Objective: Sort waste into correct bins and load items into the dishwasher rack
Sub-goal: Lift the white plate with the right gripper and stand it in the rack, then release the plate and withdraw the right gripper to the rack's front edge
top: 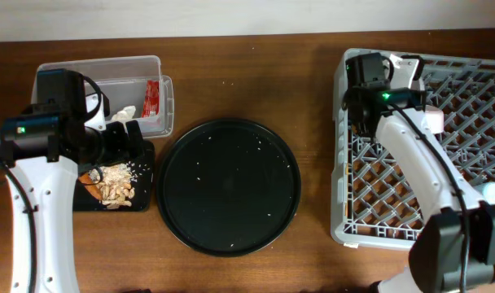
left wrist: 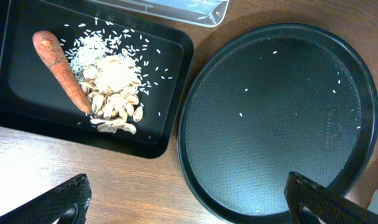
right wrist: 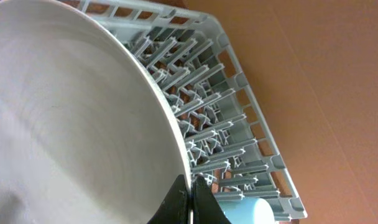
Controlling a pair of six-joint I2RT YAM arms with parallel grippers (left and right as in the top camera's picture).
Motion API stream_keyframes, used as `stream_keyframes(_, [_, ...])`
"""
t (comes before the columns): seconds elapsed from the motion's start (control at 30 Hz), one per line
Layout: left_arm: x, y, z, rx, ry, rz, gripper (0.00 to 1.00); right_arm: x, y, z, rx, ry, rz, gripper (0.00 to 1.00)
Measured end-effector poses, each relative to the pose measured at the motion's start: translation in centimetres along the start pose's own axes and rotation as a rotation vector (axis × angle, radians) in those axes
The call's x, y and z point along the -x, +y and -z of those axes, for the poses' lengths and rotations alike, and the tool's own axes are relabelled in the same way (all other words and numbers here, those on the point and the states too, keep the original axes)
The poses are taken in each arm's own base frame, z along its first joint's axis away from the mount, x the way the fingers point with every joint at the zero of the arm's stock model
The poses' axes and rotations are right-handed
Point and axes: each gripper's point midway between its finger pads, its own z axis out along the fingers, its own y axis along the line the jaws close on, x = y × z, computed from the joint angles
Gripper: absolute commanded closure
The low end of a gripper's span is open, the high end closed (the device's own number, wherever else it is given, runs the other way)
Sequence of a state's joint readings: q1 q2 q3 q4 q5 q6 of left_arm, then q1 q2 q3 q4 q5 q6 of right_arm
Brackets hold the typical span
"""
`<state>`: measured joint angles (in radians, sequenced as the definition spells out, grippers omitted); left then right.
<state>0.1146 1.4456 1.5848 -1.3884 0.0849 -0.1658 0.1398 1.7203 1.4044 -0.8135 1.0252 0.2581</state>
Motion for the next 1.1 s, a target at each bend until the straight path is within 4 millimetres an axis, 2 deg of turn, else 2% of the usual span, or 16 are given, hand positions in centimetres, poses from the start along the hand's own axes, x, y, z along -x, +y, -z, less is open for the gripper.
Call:
stream_keyframes(0.13, [0.2, 0.0, 0.0, -0.001, -0.006, -0.001, 0.01, -0.4, 1.7, -0.2, 0.069, 0.022, 0.007, 0.96])
stream_keyframes(0.27, [0.2, 0.0, 0.0, -0.001, -0.008, -0.001, 0.01, -0.7, 3.9, 0.8, 0.173, 0.029, 0.022, 0.94])
stream_keyframes(0.3, [0.2, 0.0, 0.0, -0.001, -0.008, -0.001, 0.01, -0.6, 4.3, 1.3, 0.187, 0.021, 0.027, 0.86])
stream_keyframes(0.33, [0.2, 0.0, 0.0, -0.001, -0.008, -0.001, 0.01, -0.5, 4.9, 2.0, 0.206, 0.010, 0.033, 0.63])
stream_keyframes(0.37, [0.2, 0.0, 0.0, -0.001, -0.008, -0.001, 0.01, -0.5, 5.6, 2.5, 0.236, 0.007, 0.044, 0.57])
stream_keyframes(0.43, [0.2, 0.0, 0.0, -0.001, -0.008, -0.001, 0.01, -0.9, 7.1, 3.7, 0.293, 0.005, 0.064, 0.52])
stream_keyframes(0.5, [0.2, 0.0, 0.0, -0.001, -0.008, -0.001, 0.01, -1.2, 8.0, 4.6, 0.331, 0.005, 0.090, 0.38])
stream_keyframes(0.53, [0.2, 0.0, 0.0, -0.001, -0.008, -0.001, 0.01, -1.4, 8.2, 4.8, 0.341, 0.008, 0.098, 0.29])
stream_keyframes(0.57, [0.2, 0.0, 0.0, -0.001, -0.008, -0.001, 0.01, -1.5, 8.3, 4.9, 0.346, 0.012, 0.098, 0.28])
stream_keyframes(0.6, [0.2, 0.0, 0.0, -0.001, -0.008, -0.001, 0.01, -1.6, 8.3, 4.9, 0.351, 0.016, 0.101, 0.23])
stream_keyframes(0.7, [0.2, 0.0, 0.0, -0.001, -0.008, -0.001, 0.01, -1.3, 7.3, 5.6, 0.362, 0.007, 0.093, 0.12])
stream_keyframes(0.8, [0.2, 0.0, 0.0, -0.001, -0.008, -0.001, 0.01, 0.2, 3.5, 8.3, 0.427, -0.051, -0.004, 0.09])
stream_keyframes(0.87, [0.2, 0.0, 0.0, -0.001, -0.008, -0.001, 0.01, 1.0, 0.3, 10.7, 0.524, -0.093, -0.096, 0.05])
stream_keyframes(0.93, [0.2, 0.0, 0.0, -0.002, -0.010, -0.001, 0.01, 0.9, -2.5, 11.6, 0.628, -0.088, -0.180, 0.02])
stream_keyframes(1.0, [0.6, -0.1, 0.0, -0.004, -0.023, -0.002, 0.01, 0.1, -3.9, 11.3, 0.722, -0.036, -0.239, 0.02])
stream_keyframes(1.1, [1.4, -0.2, 0.0, -0.010, -0.057, -0.005, 0.01, -1.4, -3.4, 11.1, 0.883, 0.057, -0.237, 0.02])
